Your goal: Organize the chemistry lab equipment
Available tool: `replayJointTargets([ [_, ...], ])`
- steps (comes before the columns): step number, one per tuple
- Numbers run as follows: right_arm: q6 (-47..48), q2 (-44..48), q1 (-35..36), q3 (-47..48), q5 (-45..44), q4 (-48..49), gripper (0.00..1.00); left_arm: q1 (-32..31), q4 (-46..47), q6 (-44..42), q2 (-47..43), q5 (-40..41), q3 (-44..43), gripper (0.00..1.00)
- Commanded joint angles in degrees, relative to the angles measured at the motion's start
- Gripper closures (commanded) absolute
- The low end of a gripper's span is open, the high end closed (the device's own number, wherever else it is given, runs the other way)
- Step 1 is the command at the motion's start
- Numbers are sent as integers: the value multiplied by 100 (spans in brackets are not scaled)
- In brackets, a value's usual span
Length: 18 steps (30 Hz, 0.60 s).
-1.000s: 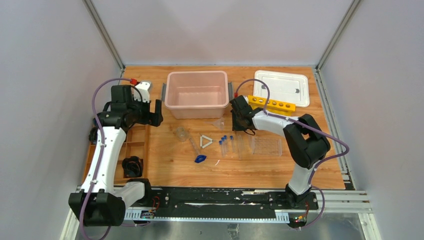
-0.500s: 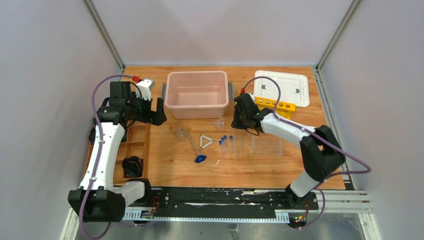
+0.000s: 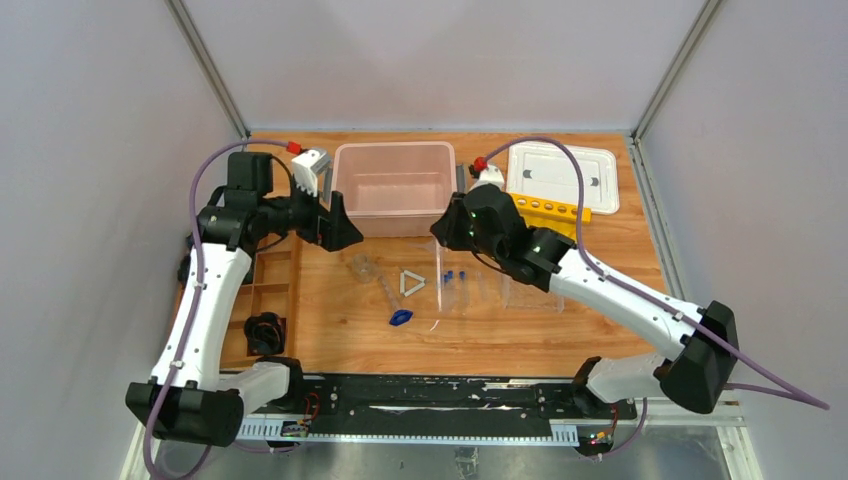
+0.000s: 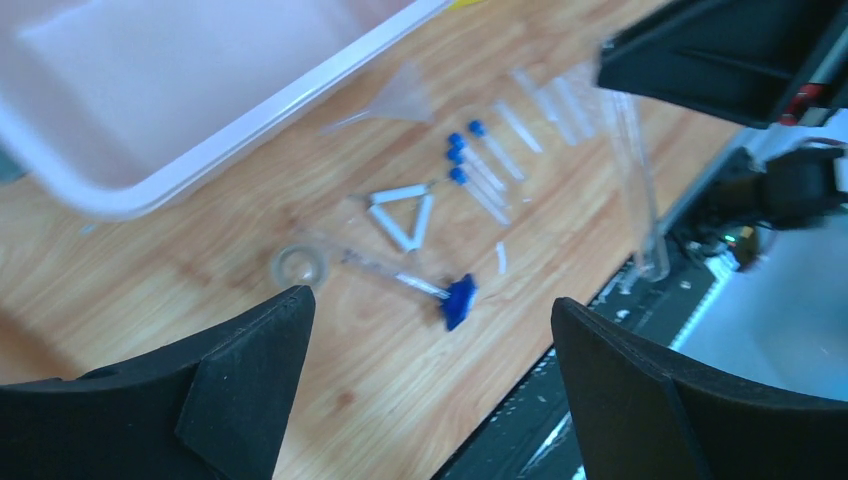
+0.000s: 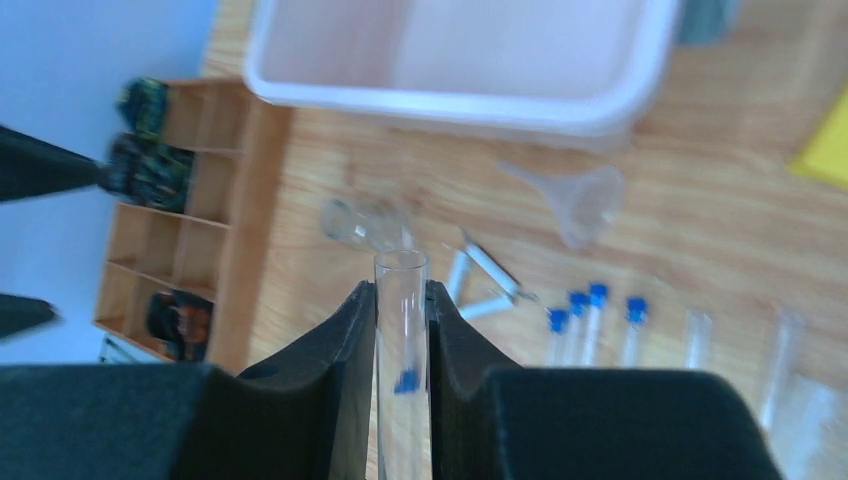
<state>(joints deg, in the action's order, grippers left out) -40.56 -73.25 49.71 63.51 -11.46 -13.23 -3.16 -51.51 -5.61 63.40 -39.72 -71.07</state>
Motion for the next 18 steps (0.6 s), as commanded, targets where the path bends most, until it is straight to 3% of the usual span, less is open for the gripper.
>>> replayJointTargets([
  [1, 274, -341, 441, 1168, -563, 337, 100, -519, 9, 419, 186, -689, -558, 6],
  [6, 473, -916, 699, 2008, -915, 637, 100, -765, 9, 718, 273, -968, -794, 6],
  [18, 316, -1489, 1011, 2697, -1070, 1175, 100, -1081, 9, 750, 283, -1149, -585, 14],
])
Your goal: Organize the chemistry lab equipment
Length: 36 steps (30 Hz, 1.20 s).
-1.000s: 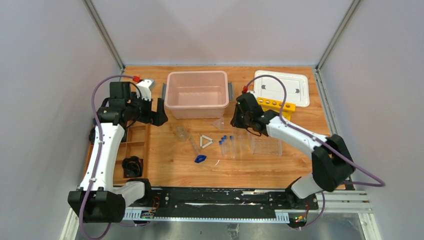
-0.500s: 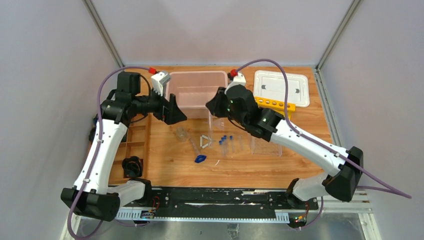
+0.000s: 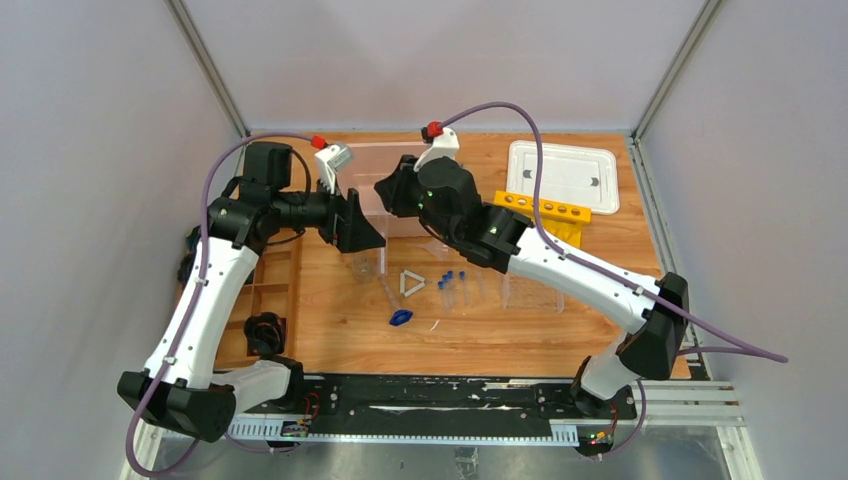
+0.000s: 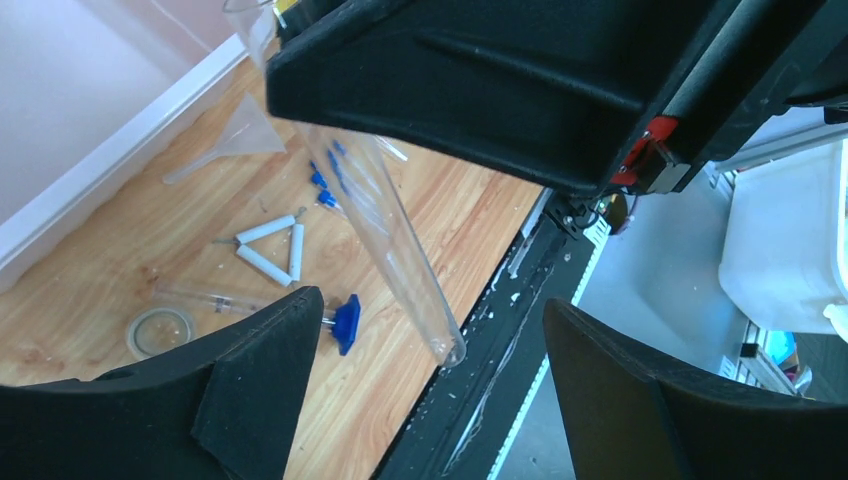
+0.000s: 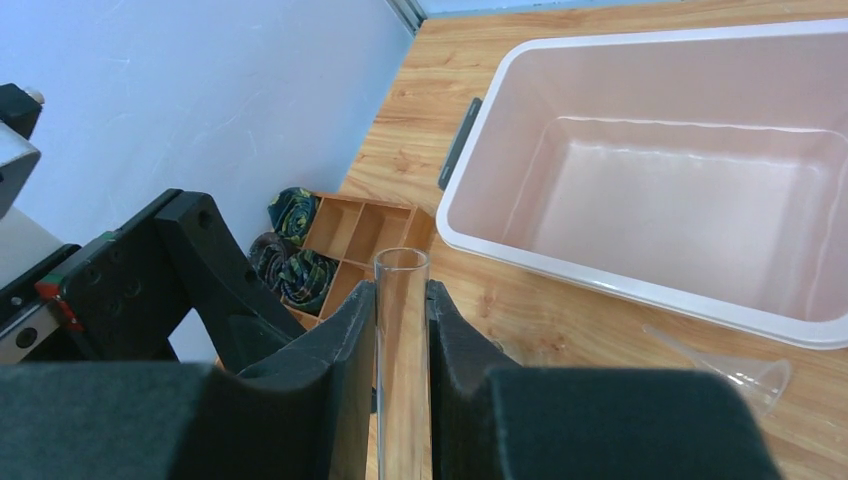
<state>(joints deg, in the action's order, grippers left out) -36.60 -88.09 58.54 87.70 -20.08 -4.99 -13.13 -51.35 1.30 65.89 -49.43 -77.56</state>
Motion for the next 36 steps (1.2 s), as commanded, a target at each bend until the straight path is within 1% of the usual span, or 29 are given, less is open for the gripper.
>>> replayJointTargets([
  [1, -96, 0, 138, 280, -207, 370, 100, -85, -6, 44, 42, -181, 93, 16],
  [11, -327, 150, 166, 41, -252, 536, 100, -94, -15, -50, 150, -141, 309, 27],
  [14, -391, 185, 166, -21, -249, 710, 100, -97, 14, -34, 170, -178, 330, 33],
  [17, -412, 226, 169, -109, -276, 772, 100, -94, 29, -34, 186, -192, 359, 45],
  [23, -436, 373, 166, -357, -370, 843, 99, -94, 29, -119, 207, -262, 382, 77],
  [24, -441, 391, 166, -378, -413, 786, 92, -94, 29, -121, 205, -246, 393, 81],
  [25, -450, 404, 163, -370, -454, 677, 82, -94, 28, -121, 202, -231, 394, 85],
  [26, -451, 407, 147, -338, -458, 558, 70, -98, 29, -183, 198, -220, 390, 87],
  [27, -469, 391, 100, -267, -386, 188, 59, -94, 31, -271, 181, -205, 388, 89],
  [28, -525, 331, 43, -155, -219, -94, 49, -94, 34, -328, 166, -195, 390, 91],
  [29, -535, 260, -56, -31, 62, -353, 44, -94, 37, -377, 137, -177, 387, 92],
  [31, -486, 92, -231, 276, 637, -887, 34, -94, 38, -495, 96, -151, 395, 94],
  [32, -402, 24, -288, 408, 910, -1105, 31, -96, 38, -559, 61, -148, 403, 95],
  [34, -302, -71, -341, 621, 1229, -1510, 29, -96, 38, -709, -26, -120, 453, 96],
  [36, -228, -76, -372, 652, 1570, -1556, 29, -94, 37, -847, -87, -104, 513, 96],
])
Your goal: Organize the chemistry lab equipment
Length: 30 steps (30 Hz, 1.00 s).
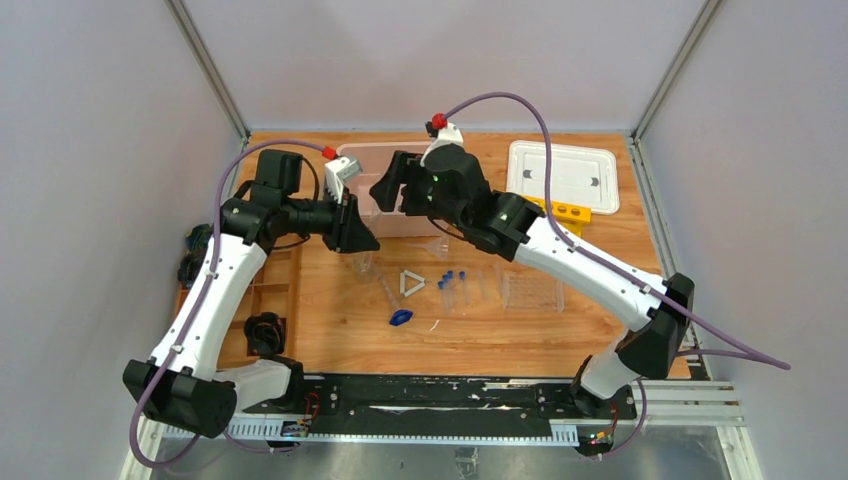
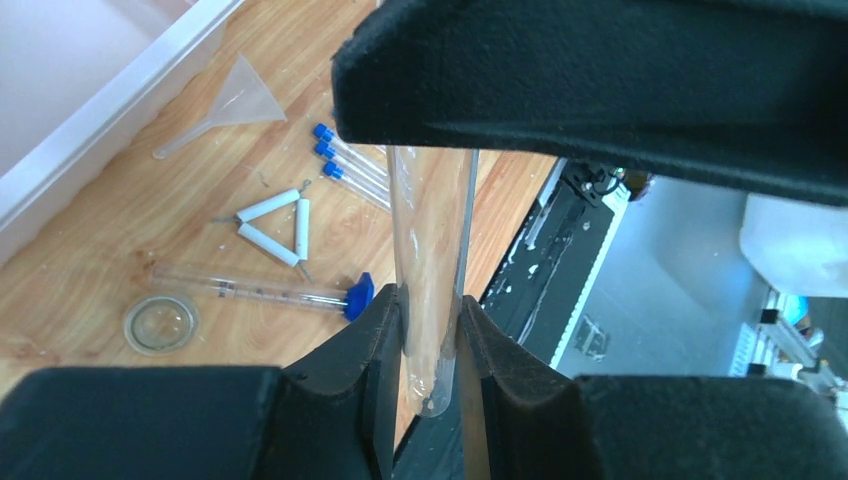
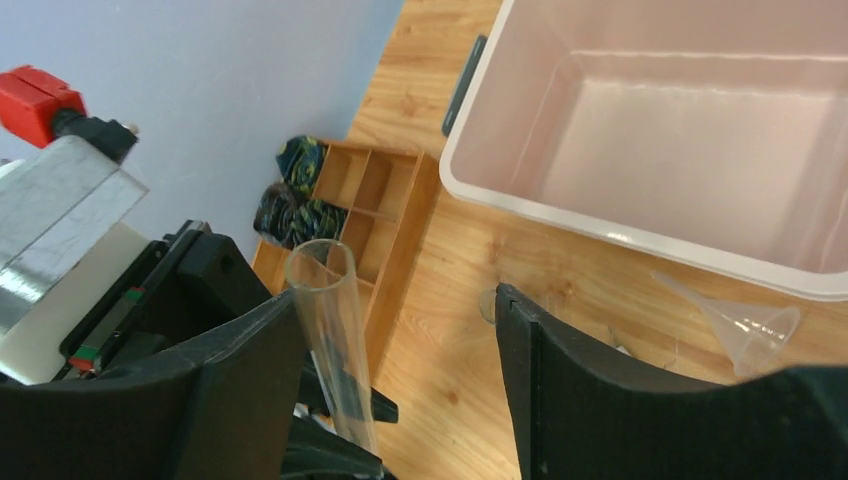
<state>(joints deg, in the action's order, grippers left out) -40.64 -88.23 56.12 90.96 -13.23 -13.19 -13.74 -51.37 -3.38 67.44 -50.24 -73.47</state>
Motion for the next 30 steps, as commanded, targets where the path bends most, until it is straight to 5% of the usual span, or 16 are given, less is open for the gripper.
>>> replayJointTargets([
  [1, 202, -63, -142, 340, 1028, -737, 29, -33, 40, -435, -269, 2, 131, 96],
  [5, 235, -208, -215, 556, 1558, -843, 32, -33, 39, -551, -299, 25, 195, 97],
  [19, 426, -516, -451, 946, 2103, -1240, 74, -33, 40, -719, -455, 238, 394, 95],
  [21, 491, -473, -548, 920, 2136, -1344, 91, -33, 40, -655, -404, 301, 388, 76],
  [24, 704, -294, -819, 888, 2054, -1616, 100, -33, 40, -427, -314, 634, 327, 4],
  [30, 1695, 491, -1488, 753, 258, -2399, 100, -33, 7, -209, -238, 1672, 123, 0],
])
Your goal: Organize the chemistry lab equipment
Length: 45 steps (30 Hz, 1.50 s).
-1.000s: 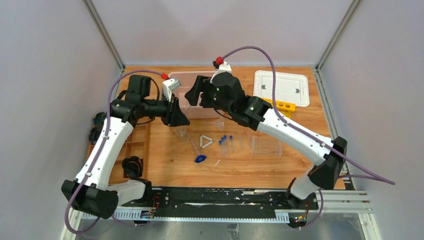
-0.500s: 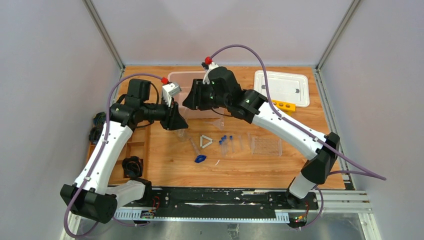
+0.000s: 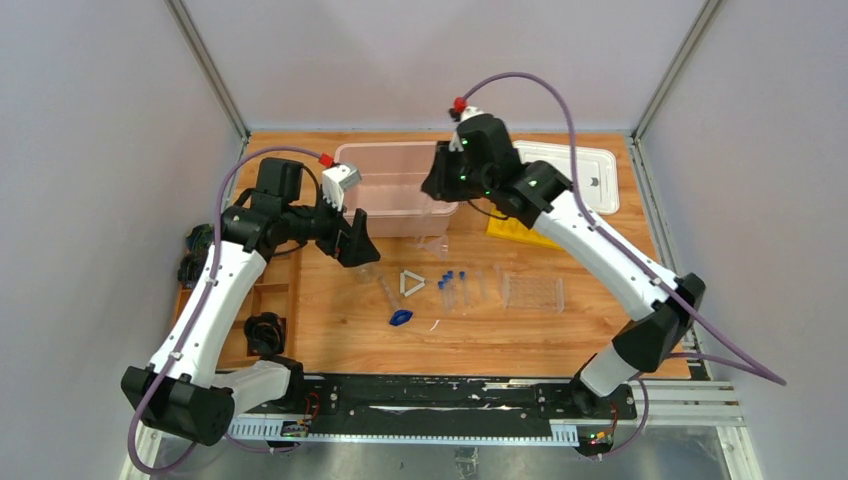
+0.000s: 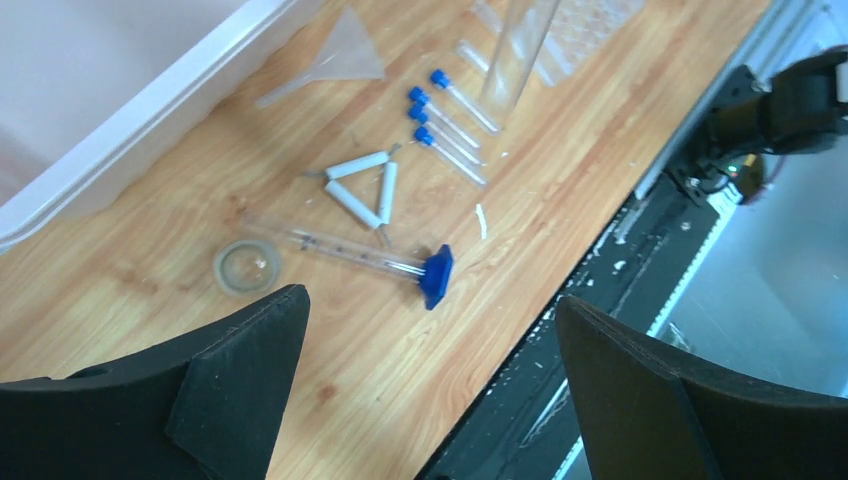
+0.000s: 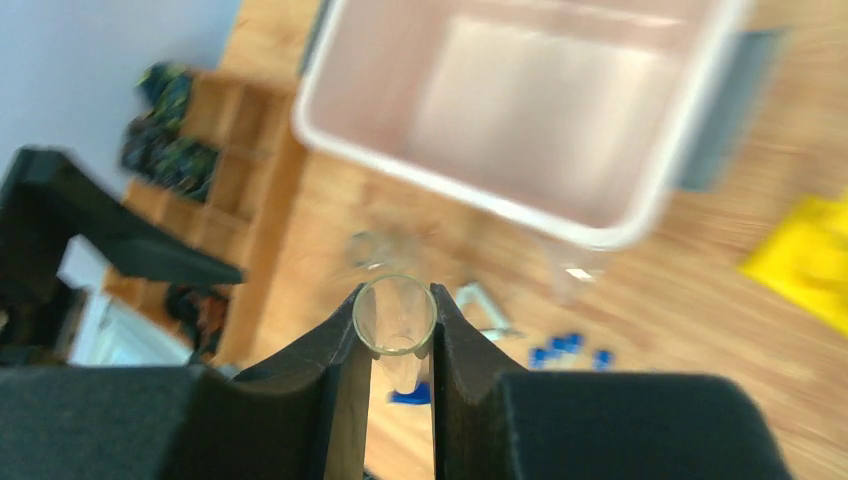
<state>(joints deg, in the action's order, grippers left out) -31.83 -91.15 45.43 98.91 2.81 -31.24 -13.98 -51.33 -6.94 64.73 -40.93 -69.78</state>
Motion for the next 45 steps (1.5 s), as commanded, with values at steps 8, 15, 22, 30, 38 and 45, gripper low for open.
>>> replayJointTargets([
  [8, 1643, 1657, -1657, -956, -2955, -24, 100, -8, -255, 116, 223, 1297, -585, 0],
  [15, 2514, 1803, -1963, -2336, -3684, 1627, 100, -8, -388, 94, 419, 2373, -662, 0],
  [22, 2704, 1570, -2397, -2881, -3562, 2287, 100, 9, -553, -88, 419, 2564, -625, 0],
  [30, 2599, 1510, -2629, -3458, -2958, 3067, 100, 24, -553, 16, 474, 2543, -767, 0],
  [38, 2473, 1312, -2711, -3723, -2698, 3630, 100, 75, -562, 61, 467, 2593, -807, 0],
  [45, 2495, 1222, -2740, -3806, -2654, 3788, 100, 79, -562, 35, 446, 2587, -766, 0],
])
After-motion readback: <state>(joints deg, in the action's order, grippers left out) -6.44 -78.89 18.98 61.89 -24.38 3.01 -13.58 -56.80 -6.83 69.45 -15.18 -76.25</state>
